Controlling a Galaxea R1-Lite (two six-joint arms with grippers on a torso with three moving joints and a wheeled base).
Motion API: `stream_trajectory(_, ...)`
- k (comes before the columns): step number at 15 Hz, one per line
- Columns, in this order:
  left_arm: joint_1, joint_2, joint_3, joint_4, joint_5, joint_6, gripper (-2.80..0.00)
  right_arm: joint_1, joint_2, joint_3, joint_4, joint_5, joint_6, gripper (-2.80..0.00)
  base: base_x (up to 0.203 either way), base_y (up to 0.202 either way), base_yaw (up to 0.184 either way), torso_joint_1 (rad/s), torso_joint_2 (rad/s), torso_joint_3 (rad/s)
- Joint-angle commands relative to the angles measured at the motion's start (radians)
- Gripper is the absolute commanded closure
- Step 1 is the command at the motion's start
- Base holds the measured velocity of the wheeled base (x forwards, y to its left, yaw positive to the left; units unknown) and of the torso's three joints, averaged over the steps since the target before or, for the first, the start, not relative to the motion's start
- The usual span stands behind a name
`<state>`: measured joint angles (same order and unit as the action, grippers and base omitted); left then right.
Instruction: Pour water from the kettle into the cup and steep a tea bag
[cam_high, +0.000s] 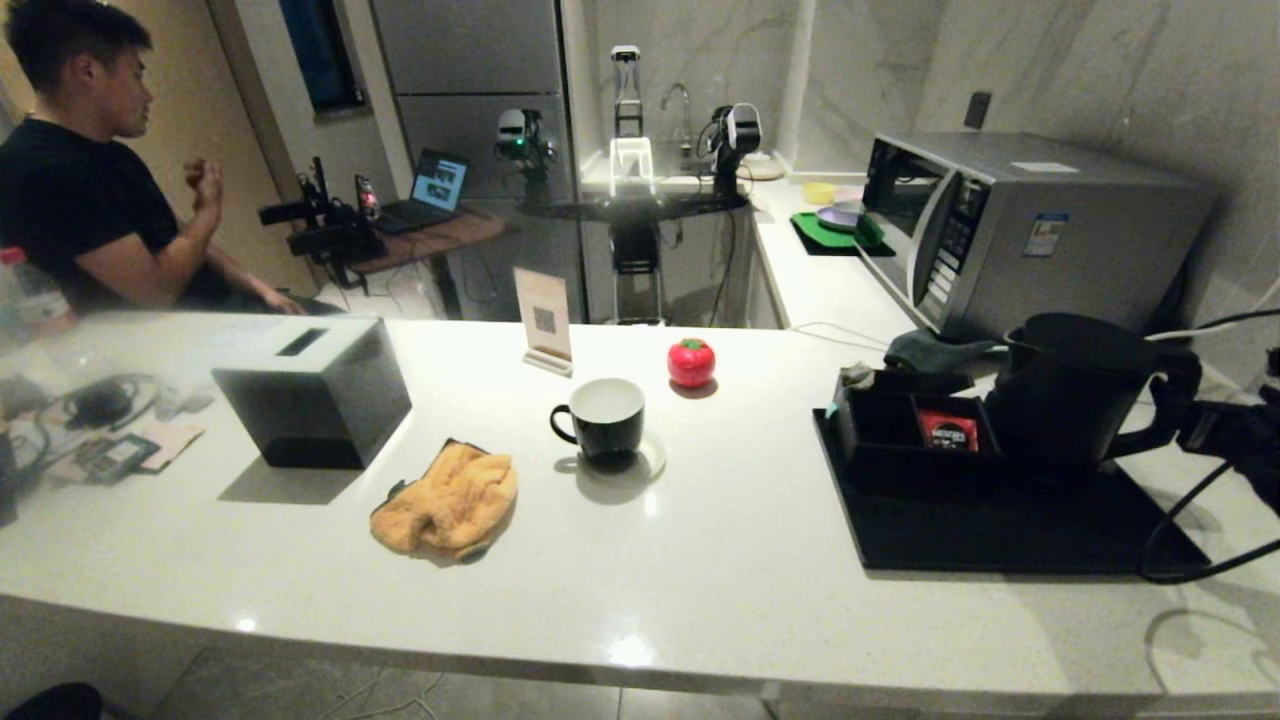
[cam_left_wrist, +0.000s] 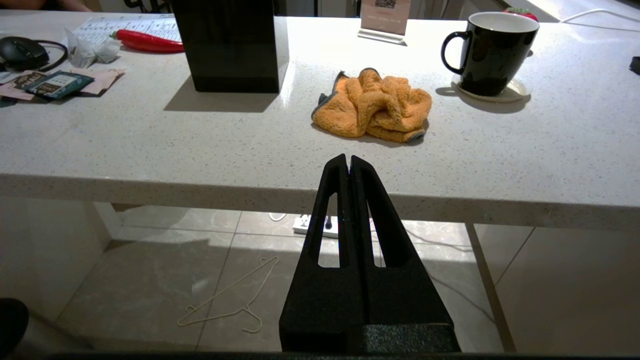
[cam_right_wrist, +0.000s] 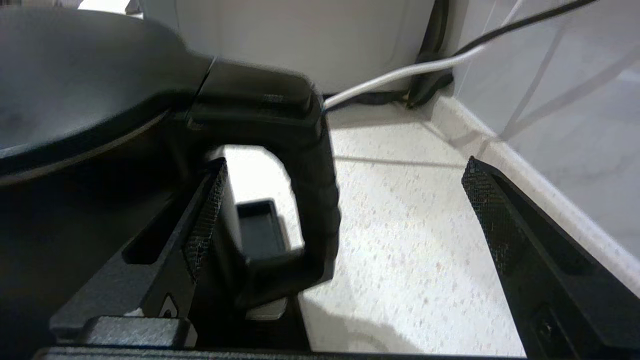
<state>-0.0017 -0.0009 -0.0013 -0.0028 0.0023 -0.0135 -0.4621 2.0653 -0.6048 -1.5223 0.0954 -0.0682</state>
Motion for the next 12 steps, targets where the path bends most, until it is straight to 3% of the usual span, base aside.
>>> stream_trajectory(1,0.000,0.001,0.000,0.000,0.001,0.000,0.00,0.000,0.018,-0.015,-0.045,0.001,-0.002,-2.80,0.000,0.000,0.000,0.000,0.00,0.000)
stream_trajectory(12,0.000,0.001,0.000,0.000,0.001,0.000,0.00,0.000,0.060,-0.063,-0.048,0.000,-0.001,-2.80,0.000,0.000,0.000,0.000,0.00,0.000)
